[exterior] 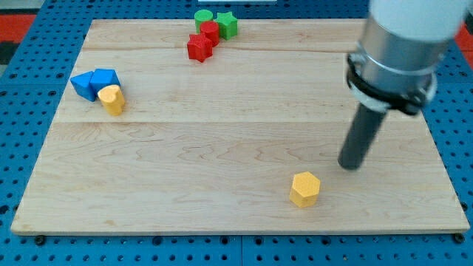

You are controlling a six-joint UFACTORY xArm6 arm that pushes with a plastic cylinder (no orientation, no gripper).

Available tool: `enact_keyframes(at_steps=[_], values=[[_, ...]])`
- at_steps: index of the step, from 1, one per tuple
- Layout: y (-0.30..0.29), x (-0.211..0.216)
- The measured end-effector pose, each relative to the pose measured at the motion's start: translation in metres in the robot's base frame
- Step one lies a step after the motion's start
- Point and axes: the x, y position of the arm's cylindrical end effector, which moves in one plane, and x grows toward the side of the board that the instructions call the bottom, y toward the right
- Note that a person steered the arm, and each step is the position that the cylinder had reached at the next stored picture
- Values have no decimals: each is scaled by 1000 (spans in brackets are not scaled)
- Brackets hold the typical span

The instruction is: Move the yellow hexagon towards yellow heart

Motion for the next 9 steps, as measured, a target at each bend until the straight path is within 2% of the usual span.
enact_keyframes(at_steps=[1, 2, 3, 4, 5, 6, 7, 9], values=[[-5, 64], [-33, 42], [-89, -3], [-133, -8], [-116, 13], [-139, 6], [-191, -36], [-286, -84]])
